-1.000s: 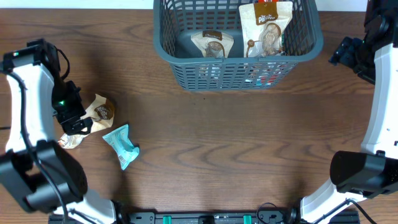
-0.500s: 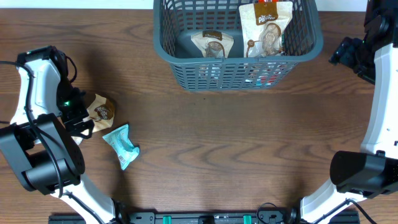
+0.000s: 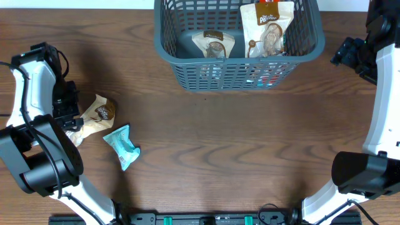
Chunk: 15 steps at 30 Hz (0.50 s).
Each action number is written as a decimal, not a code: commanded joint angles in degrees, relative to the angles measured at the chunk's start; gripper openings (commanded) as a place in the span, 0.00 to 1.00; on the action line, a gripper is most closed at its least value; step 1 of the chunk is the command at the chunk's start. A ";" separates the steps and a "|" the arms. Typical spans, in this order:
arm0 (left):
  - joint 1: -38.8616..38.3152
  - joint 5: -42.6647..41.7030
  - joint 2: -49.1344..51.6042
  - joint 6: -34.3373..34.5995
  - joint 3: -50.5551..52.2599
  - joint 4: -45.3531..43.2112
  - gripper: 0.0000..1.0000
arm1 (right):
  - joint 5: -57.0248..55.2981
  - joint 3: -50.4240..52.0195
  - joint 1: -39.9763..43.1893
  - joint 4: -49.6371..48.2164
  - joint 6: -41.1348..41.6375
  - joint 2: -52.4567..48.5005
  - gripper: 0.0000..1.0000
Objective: Pack container
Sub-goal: 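Grasp the remaining PanTree bag beside the green wrapper with the left gripper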
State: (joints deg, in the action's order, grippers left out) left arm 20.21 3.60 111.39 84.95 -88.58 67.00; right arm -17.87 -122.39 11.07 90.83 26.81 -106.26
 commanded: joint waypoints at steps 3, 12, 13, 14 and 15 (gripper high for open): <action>0.20 0.90 0.81 -2.58 1.09 -1.25 0.99 | -1.20 0.20 0.52 0.02 1.01 -0.15 0.99; 0.24 -1.99 0.81 6.93 10.01 -1.62 0.99 | -1.20 0.20 0.52 0.02 1.01 -0.15 0.99; 0.24 -2.58 0.81 6.93 10.95 -2.25 0.99 | -1.20 0.20 0.52 0.02 1.01 -0.15 0.99; 0.24 -2.97 0.81 6.88 11.61 -2.95 0.99 | -1.20 0.20 0.52 0.02 1.01 -0.15 0.99; 0.24 -3.02 0.81 6.88 12.13 -3.56 0.99 | -1.20 0.20 0.52 0.02 1.01 -0.15 0.99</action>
State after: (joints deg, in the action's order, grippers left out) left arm 20.21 1.67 111.44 89.60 -77.58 64.10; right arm -17.87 -122.39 11.07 90.83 26.81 -106.26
